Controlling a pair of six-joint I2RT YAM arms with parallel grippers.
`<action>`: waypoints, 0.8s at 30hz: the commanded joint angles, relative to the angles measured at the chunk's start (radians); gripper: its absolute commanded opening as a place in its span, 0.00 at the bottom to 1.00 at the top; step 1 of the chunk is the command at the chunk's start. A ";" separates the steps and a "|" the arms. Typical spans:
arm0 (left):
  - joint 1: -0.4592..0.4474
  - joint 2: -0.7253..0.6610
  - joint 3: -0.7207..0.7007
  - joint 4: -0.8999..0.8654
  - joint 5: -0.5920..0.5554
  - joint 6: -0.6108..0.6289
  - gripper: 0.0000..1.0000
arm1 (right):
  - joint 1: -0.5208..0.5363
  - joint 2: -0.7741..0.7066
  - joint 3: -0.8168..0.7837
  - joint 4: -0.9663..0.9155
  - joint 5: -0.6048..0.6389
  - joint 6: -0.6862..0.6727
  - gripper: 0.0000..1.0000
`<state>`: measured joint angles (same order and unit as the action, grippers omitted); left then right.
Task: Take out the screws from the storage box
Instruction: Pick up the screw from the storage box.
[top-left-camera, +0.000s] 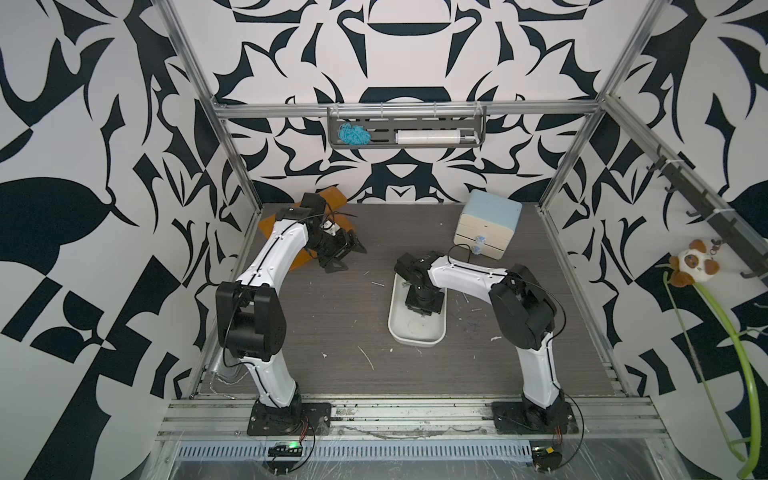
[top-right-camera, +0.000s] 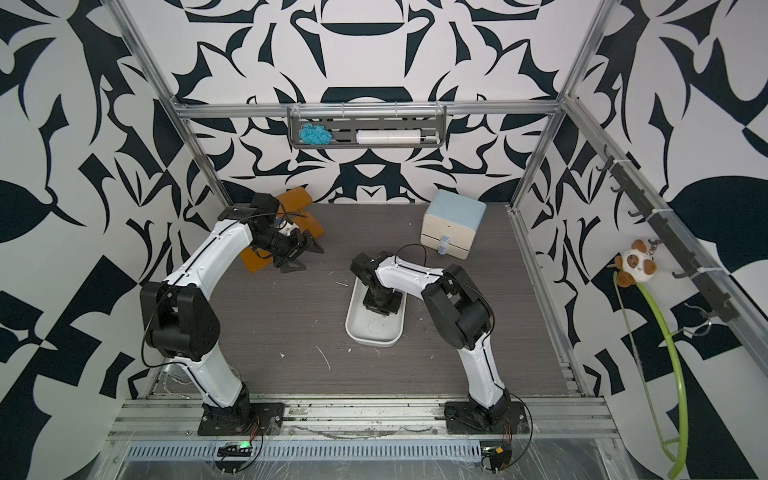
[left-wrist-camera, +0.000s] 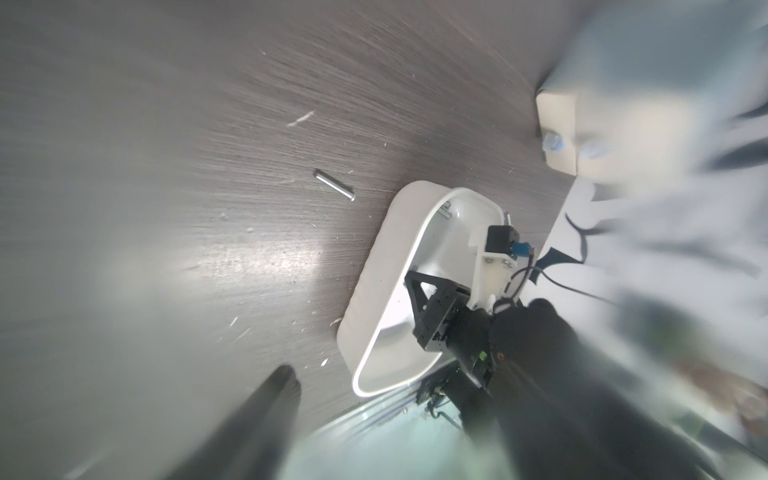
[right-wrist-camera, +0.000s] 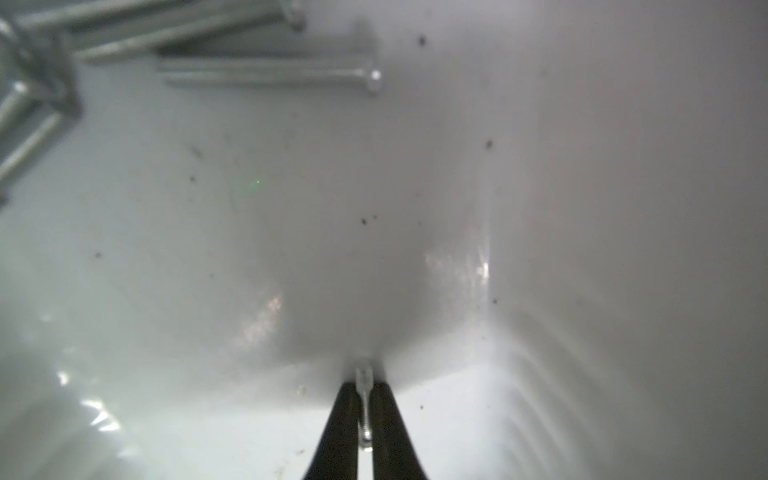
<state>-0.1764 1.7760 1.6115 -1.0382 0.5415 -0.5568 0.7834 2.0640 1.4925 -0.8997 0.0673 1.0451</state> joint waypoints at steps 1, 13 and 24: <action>0.009 -0.009 -0.011 -0.029 0.019 0.012 0.80 | 0.003 -0.004 -0.059 0.021 -0.016 -0.001 0.00; 0.010 -0.008 -0.007 -0.027 0.025 0.010 0.80 | 0.010 -0.119 0.088 -0.035 0.098 -0.042 0.00; 0.010 -0.008 0.004 -0.028 0.015 0.012 0.80 | -0.124 -0.347 0.009 -0.136 0.206 -0.024 0.00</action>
<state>-0.1699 1.7760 1.6115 -1.0382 0.5472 -0.5568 0.7383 1.7958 1.5841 -0.9672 0.2226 1.0073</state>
